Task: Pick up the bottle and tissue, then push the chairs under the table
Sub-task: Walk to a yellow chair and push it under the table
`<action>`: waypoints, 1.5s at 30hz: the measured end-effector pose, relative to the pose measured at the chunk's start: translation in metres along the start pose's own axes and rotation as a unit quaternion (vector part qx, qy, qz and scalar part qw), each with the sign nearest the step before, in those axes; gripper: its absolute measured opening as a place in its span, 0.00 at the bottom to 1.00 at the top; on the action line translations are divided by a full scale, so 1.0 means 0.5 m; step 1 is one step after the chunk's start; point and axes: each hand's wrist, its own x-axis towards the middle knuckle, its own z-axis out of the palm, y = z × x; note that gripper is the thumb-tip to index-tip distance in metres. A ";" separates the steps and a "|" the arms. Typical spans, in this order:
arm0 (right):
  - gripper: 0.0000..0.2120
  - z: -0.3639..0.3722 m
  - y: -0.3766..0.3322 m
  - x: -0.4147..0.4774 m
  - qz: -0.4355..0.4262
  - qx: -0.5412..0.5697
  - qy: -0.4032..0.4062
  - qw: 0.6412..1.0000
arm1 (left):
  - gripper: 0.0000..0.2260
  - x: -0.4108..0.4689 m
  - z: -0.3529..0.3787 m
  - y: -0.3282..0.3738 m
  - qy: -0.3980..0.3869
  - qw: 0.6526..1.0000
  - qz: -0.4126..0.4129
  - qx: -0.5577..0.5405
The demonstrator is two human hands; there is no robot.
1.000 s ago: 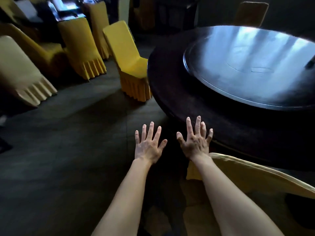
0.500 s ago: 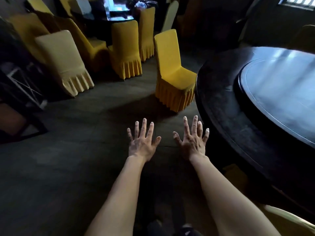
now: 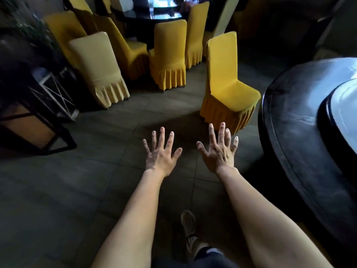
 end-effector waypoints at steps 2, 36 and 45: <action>0.37 0.002 -0.012 0.078 -0.008 0.000 0.005 1.000 | 0.32 0.074 -0.016 -0.009 0.006 1.000 -0.005 -0.002; 0.37 0.099 -0.370 1.225 0.093 0.004 0.005 0.996 | 0.32 1.236 -0.201 -0.335 -0.038 0.998 0.045 -0.014; 0.38 0.128 -0.348 1.501 0.115 -0.020 -0.005 0.993 | 0.32 1.543 -0.211 -0.344 -0.040 0.998 0.053 -0.019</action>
